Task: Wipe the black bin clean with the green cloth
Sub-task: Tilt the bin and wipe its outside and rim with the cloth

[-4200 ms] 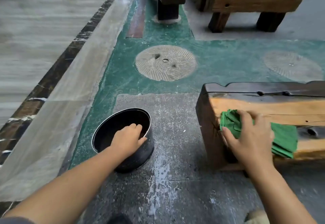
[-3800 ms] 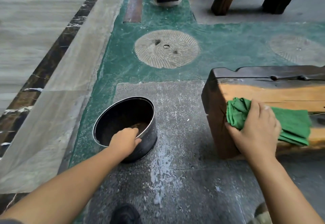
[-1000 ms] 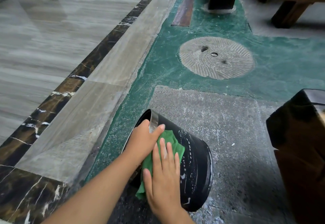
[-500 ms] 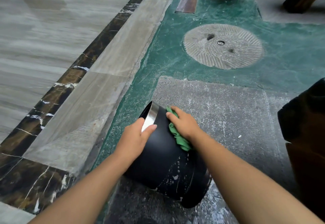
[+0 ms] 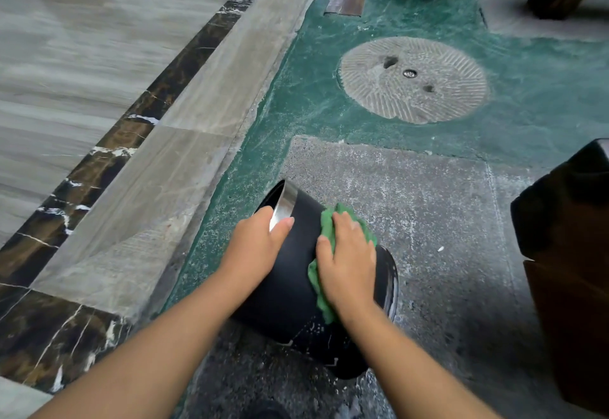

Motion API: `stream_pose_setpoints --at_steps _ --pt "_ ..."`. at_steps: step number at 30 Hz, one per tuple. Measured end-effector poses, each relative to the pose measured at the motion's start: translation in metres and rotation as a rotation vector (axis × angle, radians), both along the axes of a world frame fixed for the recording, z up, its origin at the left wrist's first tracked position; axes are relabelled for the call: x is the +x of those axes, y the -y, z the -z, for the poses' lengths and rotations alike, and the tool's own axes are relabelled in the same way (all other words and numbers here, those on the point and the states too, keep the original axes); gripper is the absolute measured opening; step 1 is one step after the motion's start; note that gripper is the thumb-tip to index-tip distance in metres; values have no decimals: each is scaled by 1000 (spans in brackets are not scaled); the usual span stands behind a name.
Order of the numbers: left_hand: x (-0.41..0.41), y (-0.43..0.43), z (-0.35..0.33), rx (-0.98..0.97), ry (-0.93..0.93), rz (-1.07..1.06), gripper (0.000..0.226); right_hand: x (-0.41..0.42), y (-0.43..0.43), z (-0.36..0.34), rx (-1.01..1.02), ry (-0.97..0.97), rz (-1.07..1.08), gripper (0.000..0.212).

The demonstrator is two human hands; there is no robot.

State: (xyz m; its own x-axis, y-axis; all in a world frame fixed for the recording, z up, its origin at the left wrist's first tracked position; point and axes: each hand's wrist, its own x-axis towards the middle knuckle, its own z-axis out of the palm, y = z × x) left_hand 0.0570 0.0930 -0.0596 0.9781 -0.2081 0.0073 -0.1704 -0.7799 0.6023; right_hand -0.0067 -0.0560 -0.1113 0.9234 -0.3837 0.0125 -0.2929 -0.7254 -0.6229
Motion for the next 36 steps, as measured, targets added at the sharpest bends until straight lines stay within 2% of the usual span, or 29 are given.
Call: stream_pose_setpoints --at_steps 6,9,13,16,20,22,25,27,32,36 --pt "10 10 -1 53 20 -5 46 -83 -41 38 -219 136 -107 84" --pt "14 25 -6 94 33 12 46 -107 -42 60 -314 190 -121 82" --pt "18 35 -10 151 17 22 45 -118 -31 66 -333 230 -210 77" --pt "20 38 -10 173 24 29 44 -109 -24 57 -195 199 -153 79" --pt "15 36 -10 170 59 77 46 -55 2 28 9 51 22 69" --pt "13 35 -12 177 75 98 47 -18 27 19 101 -25 20 64" --pt "6 36 -13 162 82 116 48 26 67 15 309 -98 -58 43" --pt "2 36 -13 153 85 125 49 42 84 17 433 -199 -71 36" --pt "1 32 -11 138 74 108 48 54 110 40 667 -377 -6 37" --pt "2 33 -11 142 86 110 49 42 125 53 700 -447 43 43"
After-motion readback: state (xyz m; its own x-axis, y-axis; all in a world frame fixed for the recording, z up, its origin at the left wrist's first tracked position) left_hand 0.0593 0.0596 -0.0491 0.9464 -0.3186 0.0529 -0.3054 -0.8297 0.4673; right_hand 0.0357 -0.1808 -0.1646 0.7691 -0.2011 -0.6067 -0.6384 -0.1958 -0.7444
